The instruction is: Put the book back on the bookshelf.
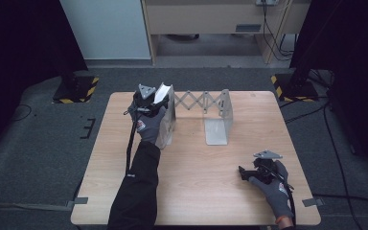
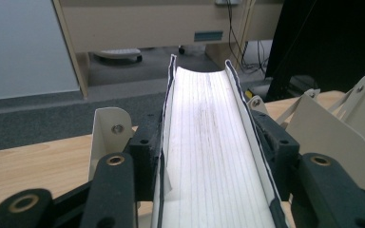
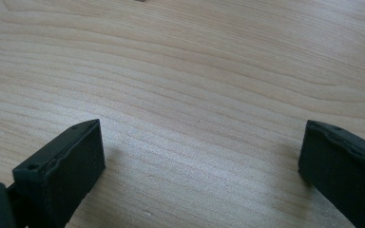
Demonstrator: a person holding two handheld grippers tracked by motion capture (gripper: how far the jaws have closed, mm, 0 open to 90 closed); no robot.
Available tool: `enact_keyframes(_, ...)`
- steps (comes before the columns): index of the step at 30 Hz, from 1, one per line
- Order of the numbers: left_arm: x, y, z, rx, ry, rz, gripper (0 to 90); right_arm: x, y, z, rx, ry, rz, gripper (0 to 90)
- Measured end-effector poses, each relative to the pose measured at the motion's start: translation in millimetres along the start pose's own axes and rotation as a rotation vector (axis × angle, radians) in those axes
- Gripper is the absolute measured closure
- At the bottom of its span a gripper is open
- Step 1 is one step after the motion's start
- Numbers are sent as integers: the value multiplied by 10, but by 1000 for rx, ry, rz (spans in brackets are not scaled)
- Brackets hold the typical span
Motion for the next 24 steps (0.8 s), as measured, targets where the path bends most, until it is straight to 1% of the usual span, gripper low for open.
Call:
enact_keyframes(2,13,5,-9,6,12,-8,483,0,-1,0,-1,0,1,18)
enact_keyframes(4,29,9,-17,13,27,-25,453,0,0,0,0,0,0,18)
enact_keyframes(6,57,2,-30,13,20,-36,423,0,-1,0,-1,0,1,18)
enact_keyframes(7,81,0,-43,19,23,-45,410,0,-1,0,-1,0,1,18)
enact_keyframes(8,107,-3,-57,17,31,-54,397,0,-1,0,-2,0,1,19)
enact_keyframes(9,139,-6,-82,12,30,-55,381,0,-1,0,-1,0,1,18)
enact_keyframes(10,177,-9,-110,6,30,-56,382,0,-1,0,-1,0,1,19)
enact_keyframes(12,256,-4,-177,3,31,-74,377,0,-2,0,-2,0,1,19)
enact_keyframes(15,377,-12,-302,1,18,-92,378,0,0,0,0,0,0,18)
enact_keyframes(16,414,-16,-341,-5,15,-98,379,0,-1,0,-1,0,1,18)
enact_keyframes(18,483,-22,-422,-18,2,-99,381,0,-1,0,-1,0,1,18)
enact_keyframes(21,550,-31,-531,-26,-7,-101,397,0,-1,0,-1,0,0,18)
enact_keyframes(22,560,-35,-562,-25,-8,-102,412,0,0,0,0,0,-1,18)
enact_keyframes(23,566,-46,-582,-23,0,-101,445,0,0,0,0,0,-1,18)
enact_keyframes(24,568,-47,-592,-12,8,-112,471,0,0,0,0,0,-1,19)
Point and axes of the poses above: each handheld gripper's, and its own axes: x roughly backward along the jaws, z roughly out of its top, y roughly to its right, the point moved 6 cm from there along -x, roughly forward along the jaws, and after that the axes turned 8 degrees about -y, right-handed, at the moved point
